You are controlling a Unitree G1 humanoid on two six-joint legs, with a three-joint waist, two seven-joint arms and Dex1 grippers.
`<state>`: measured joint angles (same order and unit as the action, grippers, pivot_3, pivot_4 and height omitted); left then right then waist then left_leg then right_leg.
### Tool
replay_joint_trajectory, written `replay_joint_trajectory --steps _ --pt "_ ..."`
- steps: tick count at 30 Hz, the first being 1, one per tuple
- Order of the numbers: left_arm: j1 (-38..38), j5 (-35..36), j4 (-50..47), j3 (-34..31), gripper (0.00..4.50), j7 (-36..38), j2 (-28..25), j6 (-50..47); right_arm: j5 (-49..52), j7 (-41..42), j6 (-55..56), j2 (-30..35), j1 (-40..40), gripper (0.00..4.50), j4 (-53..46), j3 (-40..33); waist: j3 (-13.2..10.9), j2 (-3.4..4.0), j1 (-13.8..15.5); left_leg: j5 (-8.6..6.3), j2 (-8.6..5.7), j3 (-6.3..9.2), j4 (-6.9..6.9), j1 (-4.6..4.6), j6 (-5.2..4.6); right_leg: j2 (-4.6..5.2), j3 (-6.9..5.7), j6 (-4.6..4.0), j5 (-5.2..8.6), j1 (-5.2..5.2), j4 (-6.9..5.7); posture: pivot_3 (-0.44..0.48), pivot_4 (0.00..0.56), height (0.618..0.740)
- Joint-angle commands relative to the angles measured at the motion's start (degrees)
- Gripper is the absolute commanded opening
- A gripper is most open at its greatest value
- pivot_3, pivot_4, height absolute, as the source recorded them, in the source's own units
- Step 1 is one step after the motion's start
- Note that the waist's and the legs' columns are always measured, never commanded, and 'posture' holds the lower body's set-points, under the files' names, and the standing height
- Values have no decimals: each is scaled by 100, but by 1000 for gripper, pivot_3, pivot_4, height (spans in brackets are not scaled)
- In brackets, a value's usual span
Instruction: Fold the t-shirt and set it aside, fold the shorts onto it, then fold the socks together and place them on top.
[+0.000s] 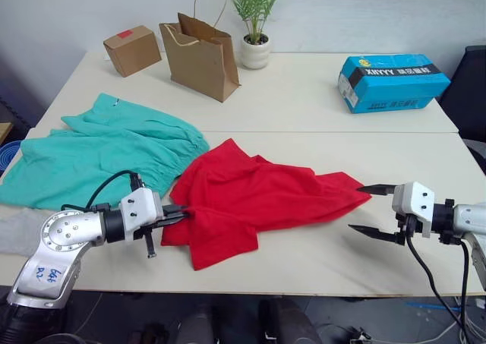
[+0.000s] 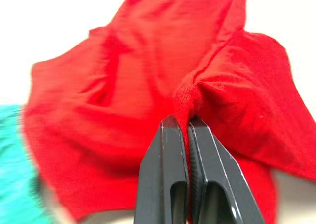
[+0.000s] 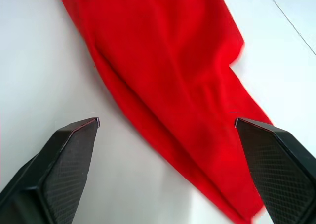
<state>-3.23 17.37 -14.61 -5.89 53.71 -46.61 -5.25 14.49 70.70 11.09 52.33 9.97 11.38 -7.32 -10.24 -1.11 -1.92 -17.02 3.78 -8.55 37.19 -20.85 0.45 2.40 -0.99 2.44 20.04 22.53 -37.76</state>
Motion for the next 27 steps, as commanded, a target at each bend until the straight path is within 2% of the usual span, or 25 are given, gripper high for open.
replay_joint_trajectory --steps 1,6,9,12,20,23,27 --pt "-289 -224 256 -110 20 -49 -113 151 -355 3 320 75 211 4500 291 197 0 0 11 1 1 0 0 -6 2 -1 0 0 0 6 0 0 150 740" --pt "-513 -362 489 -175 20 -74 -200 151 -93 188 374 16 232 4500 201 158 -1 0 17 1 1 -2 4 -12 2 1 2 1 0 9 -1 0 150 740" --pt "-544 -267 599 -336 20 -8 -331 -77 571 580 432 -68 70 4500 -254 -26 -1 1 9 1 1 -2 4 -11 2 1 2 1 0 9 -4 0 150 740" --pt "-502 -166 564 -371 20 -51 -322 -407 575 666 545 -8 -26 4500 -446 30 -1 1 1 2 6 -2 1 -11 3 -3 1 1 0 9 -5 0 150 740" --pt "-371 -183 423 -295 20 -80 -187 -663 -17 -162 -89 -127 -46 4500 -1028 321 -1 0 22 1 5 -1 5 -11 3 1 1 1 0 9 -6 0 150 740" --pt "-335 -167 399 -309 0 -83 -181 -704 -210 -297 -74 -135 -74 3893 -1075 374 -1 0 19 1 4 -1 4 -12 3 1 1 1 0 11 -6 0 150 740" --pt "-300 -168 386 -313 0 -75 -191 -733 -362 -416 188 -175 -54 2536 -996 434 -1 0 19 1 4 -1 4 -12 3 1 1 0 0 12 -6 0 150 740"
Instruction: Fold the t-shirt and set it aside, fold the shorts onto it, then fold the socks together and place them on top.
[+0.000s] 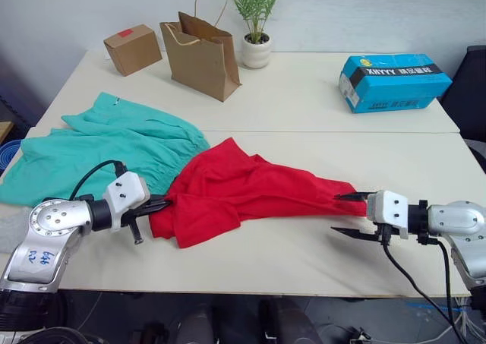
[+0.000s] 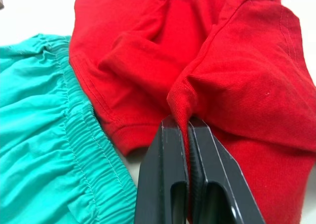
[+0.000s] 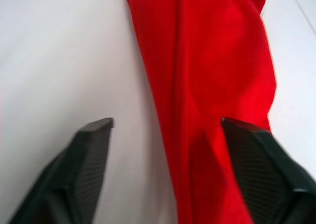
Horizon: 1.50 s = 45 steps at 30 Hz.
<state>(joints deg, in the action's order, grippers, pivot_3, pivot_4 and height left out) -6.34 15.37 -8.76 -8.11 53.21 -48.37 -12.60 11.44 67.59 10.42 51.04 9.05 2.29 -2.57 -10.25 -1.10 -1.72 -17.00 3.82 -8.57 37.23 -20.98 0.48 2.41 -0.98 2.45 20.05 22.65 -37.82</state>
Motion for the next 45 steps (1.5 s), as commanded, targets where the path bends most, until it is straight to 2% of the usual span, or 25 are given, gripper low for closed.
replay_joint_trajectory --steps 1,3,14,17,20,23,27,31,39,42,45 --pt "13 25 -192 -86 0 -21 -16 10 -79 -99 363 -57 55 2207 -56 -17 0 0 0 0 0 0 0 0 0 0 0 0 0 0 0 0 150 740" --pt "13 21 -182 -70 0 -10 -16 8 -151 -138 516 -95 85 1568 -6 34 0 0 -2 0 0 0 0 0 0 0 0 0 0 0 0 0 150 740" --pt "19 19 -152 -34 0 45 -24 21 -347 -392 695 -232 202 1568 250 128 0 0 -2 0 0 0 2 -1 0 0 0 0 0 0 -1 0 150 740" --pt "31 8 -140 -35 0 46 -31 20 -332 -426 1013 -258 198 981 305 102 0 0 -6 0 0 0 2 -1 0 0 0 0 0 0 -1 0 150 740" --pt "50 3 -125 -38 0 53 -37 24 -298 -439 1517 -244 150 19 460 24 0 0 -4 0 0 0 1 0 0 0 0 0 0 0 -1 0 150 740" --pt "65 -2 -105 -43 0 65 -40 38 -183 -370 1927 -175 49 19 627 -48 0 0 -4 0 0 0 2 0 0 0 0 0 0 0 -1 0 150 740" --pt "109 28 -99 -75 0 107 -35 64 4 -320 1927 -79 -127 19 717 -125 0 0 -2 0 -1 0 2 0 0 0 0 0 0 -1 -1 0 150 740" --pt "424 383 -239 -422 0 445 -159 57 684 144 2006 132 -484 19 559 -424 0 0 -5 0 0 0 1 0 -1 0 0 0 0 -1 -1 0 150 740" --pt "1338 1103 -677 -1125 0 1069 -520 -440 1433 379 726 470 -1432 19 -94 -936 0 -1 -6 -1 1 1 -2 7 -2 3 1 0 0 -8 0 0 150 740" --pt "1161 1200 -657 -1099 0 912 -465 -609 1699 162 -33 393 -1385 19 -327 -1012 0 -1 -1 -1 1 4 -3 9 -2 3 1 -1 0 -10 -1 0 150 740" --pt "233 1157 -371 -750 0 538 -167 -658 1385 -212 -40 203 -675 19 -56 -926 -1 -2 10 -3 -2 5 1 9 -5 3 0 2 -2 -11 -3 0 150 740"
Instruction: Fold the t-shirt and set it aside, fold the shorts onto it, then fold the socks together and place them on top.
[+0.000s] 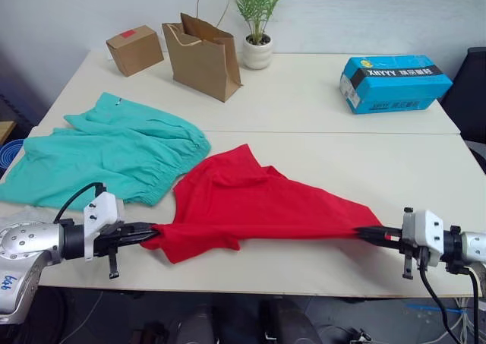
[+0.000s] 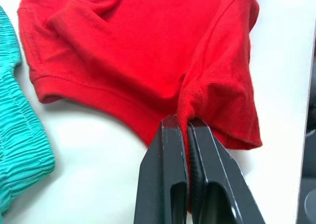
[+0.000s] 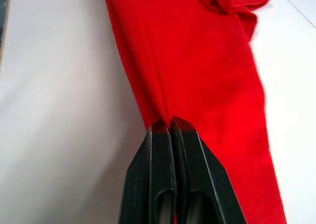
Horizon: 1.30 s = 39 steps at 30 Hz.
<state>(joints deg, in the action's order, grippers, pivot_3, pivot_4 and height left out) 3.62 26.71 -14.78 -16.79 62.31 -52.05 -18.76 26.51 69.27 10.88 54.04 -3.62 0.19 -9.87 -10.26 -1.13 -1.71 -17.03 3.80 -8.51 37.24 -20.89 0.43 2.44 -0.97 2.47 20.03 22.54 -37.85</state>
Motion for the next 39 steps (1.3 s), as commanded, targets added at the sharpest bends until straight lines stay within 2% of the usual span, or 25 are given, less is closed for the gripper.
replay_joint_trajectory --steps 1,4,8,10,12,15,20,21,24,26,28,31,33,35,39 --pt "-1299 -5 430 262 0 -566 376 -93 -319 -597 -23 -185 1027 19 394 -143 0 1 18 0 -3 1 2 2 -2 1 0 3 -2 -3 -2 0 150 740" --pt "-2959 -358 1341 585 0 -1139 865 91 -824 -1179 308 -465 2415 19 1266 -61 -2 -2 17 11 -10 2 15 -2 -6 1 0 13 -17 -5 -6 0 150 740" --pt "-5569 -1122 3262 575 0 -2181 1383 1651 -1691 -2126 1405 -598 4655 19 2874 -59 -26 -6 9 16 -6 -5 55 -37 -1 -11 -2 19 -21 21 -18 0 150 740" --pt "-6542 -1139 3965 377 0 -2434 1445 2214 -1927 -2624 1652 -586 5586 19 3491 -129 -33 -8 -9 17 -5 -15 56 -75 0 -11 3 20 -21 66 -20 0 150 740" --pt "-6992 -1160 4329 310 0 -2361 1347 2743 -2136 -2952 2066 -532 6071 19 3845 -147 -33 -8 -57 12 -2 -38 59 -112 5 -11 13 22 -18 121 -49 0 150 740" --pt "-7085 -1196 4464 287 0 -2123 1132 3268 -2241 -3080 2484 -485 6203 19 3988 -126 -32 -8 -116 5 4 -44 38 -121 -2 -10 -7 22 -15 156 -71 0 150 740" --pt "-6040 -1064 3862 208 0 -1704 760 3472 -2009 -2824 2498 -445 5209 19 3318 -198 -35 -9 -172 1 5 -63 24 -147 -6 -4 -7 22 -14 207 -98 0 150 740" --pt "-5479 -1011 3513 169 0 -1592 699 3348 -1921 -2702 2475 -475 4746 19 3020 -193 -35 -9 -172 3 5 -70 34 -157 -3 -1 -4 20 -12 209 -86 0 150 740" --pt "-2898 -758 1987 -46 0 -1208 547 2644 -1676 -2046 2472 -449 2704 19 1818 48 -30 -7 -208 -1 11 -78 48 -133 -5 -2 20 19 -11 182 -98 0 150 740" --pt "-1823 -726 1390 -181 0 -1239 531 2403 -1474 -1849 2208 -460 1835 19 1335 88 -37 -12 -190 -3 11 -75 42 -113 -4 -2 34 18 -6 165 -95 0 150 740" --pt "-880 -770 972 -233 0 -1235 596 2305 -1542 -1742 2230 -442 1188 19 1169 171 -43 -20 -162 -1 11 -76 77 -132 -4 0 40 17 -6 182 -106 0 150 740" --pt "389 -1266 644 -25 0 -1024 522 2635 -1598 -1604 2344 -485 479 19 1030 296 -46 -27 -151 6 1 -76 89 -95 -14 8 45 23 -21 144 -112 0 150 740" --pt "1002 -1319 370 86 0 -1093 663 2555 -1643 -1563 2192 -486 161 19 916 358 -42 -33 -147 -8 1 -72 65 5 -8 8 42 19 -20 44 -77 0 150 740" --pt "1263 -1306 186 135 0 -1168 730 2414 -1627 -1536 2095 -471 56 19 822 353 -39 -38 -130 -40 -2 -70 6 91 -18 12 36 11 -16 -47 -17 0 150 740" --pt "1445 -1213 -107 180 0 -1138 733 2107 -1336 -1274 1709 -375 -45 19 558 319 -34 -39 -120 -26 -1 -58 -10 97 -32 11 22 5 -20 -56 -4 0 150 740"
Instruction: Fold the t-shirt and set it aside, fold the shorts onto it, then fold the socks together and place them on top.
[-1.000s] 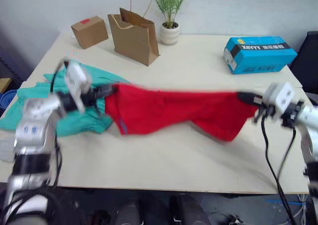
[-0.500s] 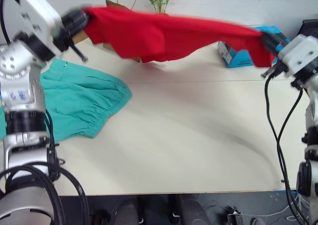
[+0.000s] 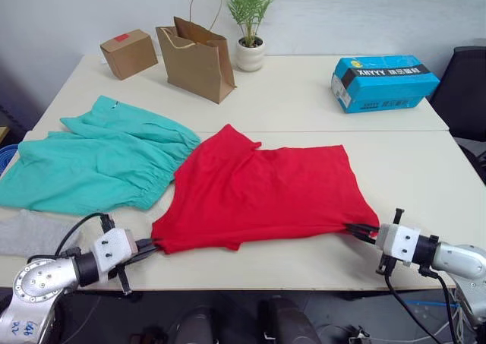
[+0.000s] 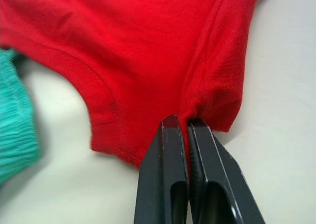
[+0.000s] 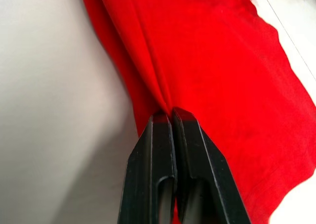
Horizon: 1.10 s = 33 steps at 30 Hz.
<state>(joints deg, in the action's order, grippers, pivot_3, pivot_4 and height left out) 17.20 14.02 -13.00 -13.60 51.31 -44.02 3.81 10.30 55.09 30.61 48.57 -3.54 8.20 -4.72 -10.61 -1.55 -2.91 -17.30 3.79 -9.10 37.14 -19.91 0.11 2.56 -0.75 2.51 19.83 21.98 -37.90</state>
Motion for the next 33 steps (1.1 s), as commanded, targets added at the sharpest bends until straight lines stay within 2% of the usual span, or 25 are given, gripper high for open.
replay_joint_trajectory --steps 1,5,11,13,16,22,27,30,33 --pt "103 72 -313 -135 0 -18 -86 -234 376 241 -344 208 -65 19 -292 -201 2 4 -2 -1 0 0 -5 1 1 0 0 -2 1 0 1 0 150 740" --pt "-31 148 -372 -199 0 -63 -82 -472 524 226 -746 199 189 19 -309 -288 2 4 -3 -3 7 2 -9 -11 24 -7 -6 -14 17 12 3 0 150 740" --pt "-645 559 -473 -253 0 -346 80 -1173 665 42 -1321 29 675 19 -251 -330 2 2 -9 6 6 1 -4 -39 37 -8 -4 -12 16 43 -4 0 150 740" --pt "-1142 802 -365 -188 0 -589 245 -1659 860 86 -1969 7 913 19 -168 -264 2 3 5 6 6 1 -5 -40 38 -8 -4 -12 16 44 -3 0 150 740" --pt "-1590 893 -405 -35 0 -827 322 -2414 1031 194 -2421 91 1071 587 -161 -394 4 0 42 8 4 1 4 -43 35 -7 -4 -5 12 44 -5 0 150 740" --pt "-1674 1324 -669 7 0 -986 302 -3658 1808 508 -3538 535 585 2626 -623 -1387 3 2 95 8 6 -3 -4 -50 37 -10 1 0 17 52 5 0 150 740" --pt "-1524 1182 -662 126 0 -835 209 -3605 1737 670 -3964 801 -258 4395 -1243 -1841 5 -3 117 8 6 -2 -6 -48 38 -11 2 1 17 48 9 0 150 740" --pt "-1511 1103 -611 122 0 -803 199 -3471 1786 505 -4312 741 -145 4459 -1314 -1782 6 -4 101 7 4 -3 -4 -47 37 -10 5 2 16 47 7 0 150 740" --pt "-1480 1055 -598 125 0 -767 194 -3377 2025 475 -5038 768 380 4459 -1170 -1550 6 -4 75 7 4 -3 -4 -44 38 -10 7 3 16 48 2 0 150 740"
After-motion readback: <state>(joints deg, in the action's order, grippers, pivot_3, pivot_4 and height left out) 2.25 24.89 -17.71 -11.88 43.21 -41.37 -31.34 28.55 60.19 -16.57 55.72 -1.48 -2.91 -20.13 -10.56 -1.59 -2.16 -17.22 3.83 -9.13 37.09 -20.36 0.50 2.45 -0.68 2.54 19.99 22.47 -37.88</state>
